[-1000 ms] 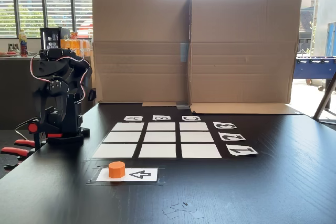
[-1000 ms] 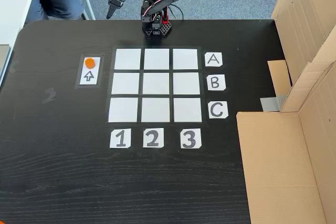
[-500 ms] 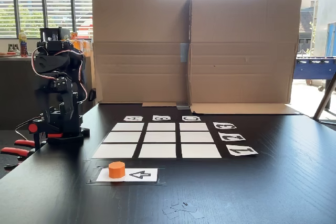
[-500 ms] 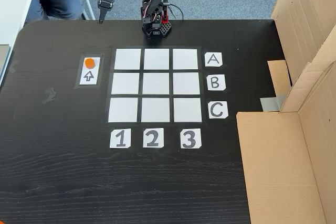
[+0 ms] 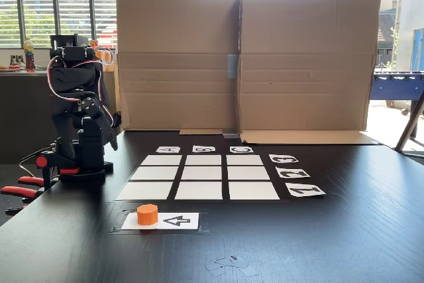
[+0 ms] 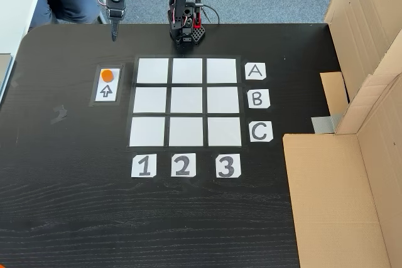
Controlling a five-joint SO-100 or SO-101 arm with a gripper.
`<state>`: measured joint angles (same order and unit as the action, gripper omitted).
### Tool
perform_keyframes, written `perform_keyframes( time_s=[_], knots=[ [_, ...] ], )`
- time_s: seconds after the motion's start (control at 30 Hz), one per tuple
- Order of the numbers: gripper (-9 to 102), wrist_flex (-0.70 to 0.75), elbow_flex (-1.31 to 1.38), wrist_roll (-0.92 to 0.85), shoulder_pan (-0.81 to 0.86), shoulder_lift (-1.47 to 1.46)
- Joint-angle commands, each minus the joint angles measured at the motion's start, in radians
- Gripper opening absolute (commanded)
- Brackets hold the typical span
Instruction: Pick up the round, orange token and place it in the grid on square A1.
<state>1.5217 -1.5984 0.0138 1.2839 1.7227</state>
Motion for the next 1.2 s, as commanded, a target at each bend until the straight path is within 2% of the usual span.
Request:
perform_keyframes(
  time_s=[0.0,0.67,1.17],
  knots=[
    [36,0.003,0.104,0.014,-0.025,-0.061],
    [38,-0.003,0.468,0.101,-0.112,-0.514],
    [38,-0.025,0.595,0.152,-0.224,-0.730]
  ],
)
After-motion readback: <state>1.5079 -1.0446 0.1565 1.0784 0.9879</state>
